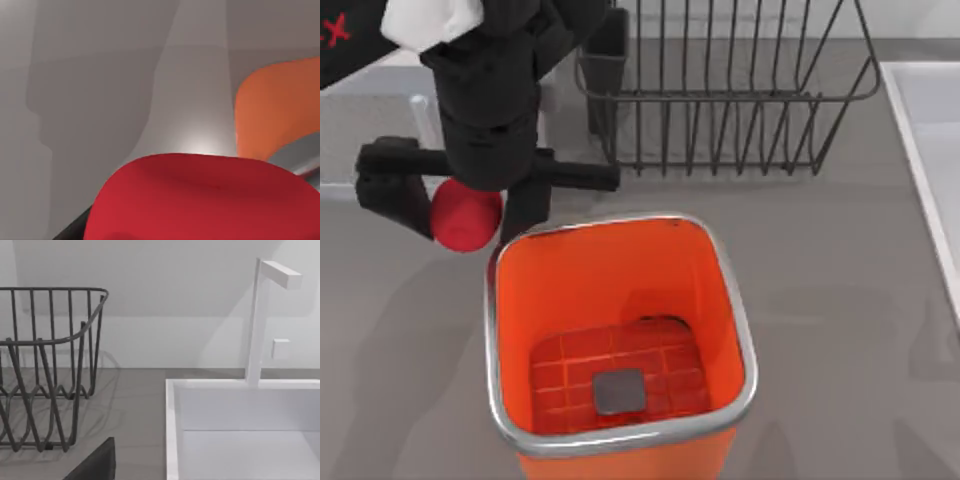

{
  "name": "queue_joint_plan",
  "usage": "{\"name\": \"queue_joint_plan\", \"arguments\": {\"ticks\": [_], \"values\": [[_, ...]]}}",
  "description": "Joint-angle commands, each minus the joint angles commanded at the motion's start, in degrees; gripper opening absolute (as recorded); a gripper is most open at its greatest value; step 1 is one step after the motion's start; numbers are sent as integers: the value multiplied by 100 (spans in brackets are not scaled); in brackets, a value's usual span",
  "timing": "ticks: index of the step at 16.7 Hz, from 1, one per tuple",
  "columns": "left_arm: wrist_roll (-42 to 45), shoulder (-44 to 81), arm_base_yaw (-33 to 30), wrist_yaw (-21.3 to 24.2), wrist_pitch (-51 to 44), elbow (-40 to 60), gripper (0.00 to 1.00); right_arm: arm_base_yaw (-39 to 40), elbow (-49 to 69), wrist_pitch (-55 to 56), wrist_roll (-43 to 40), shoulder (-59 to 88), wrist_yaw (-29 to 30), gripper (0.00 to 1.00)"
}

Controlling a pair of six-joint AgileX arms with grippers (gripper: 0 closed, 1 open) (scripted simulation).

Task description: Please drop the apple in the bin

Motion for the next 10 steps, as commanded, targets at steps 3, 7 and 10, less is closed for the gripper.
{"name": "queue_joint_plan", "arguments": {"ticks": [3,7,10], "values": [[-1049,131,-1042,-39,-127,211,0,0,0,0,0,0,0,100],[-1662,184,-1633,-38,-185,330,0,0,0,0,0,0,0,100],[-1670,185,-1640,-38,-185,332,0,0,0,0,0,0,0,100]]}}
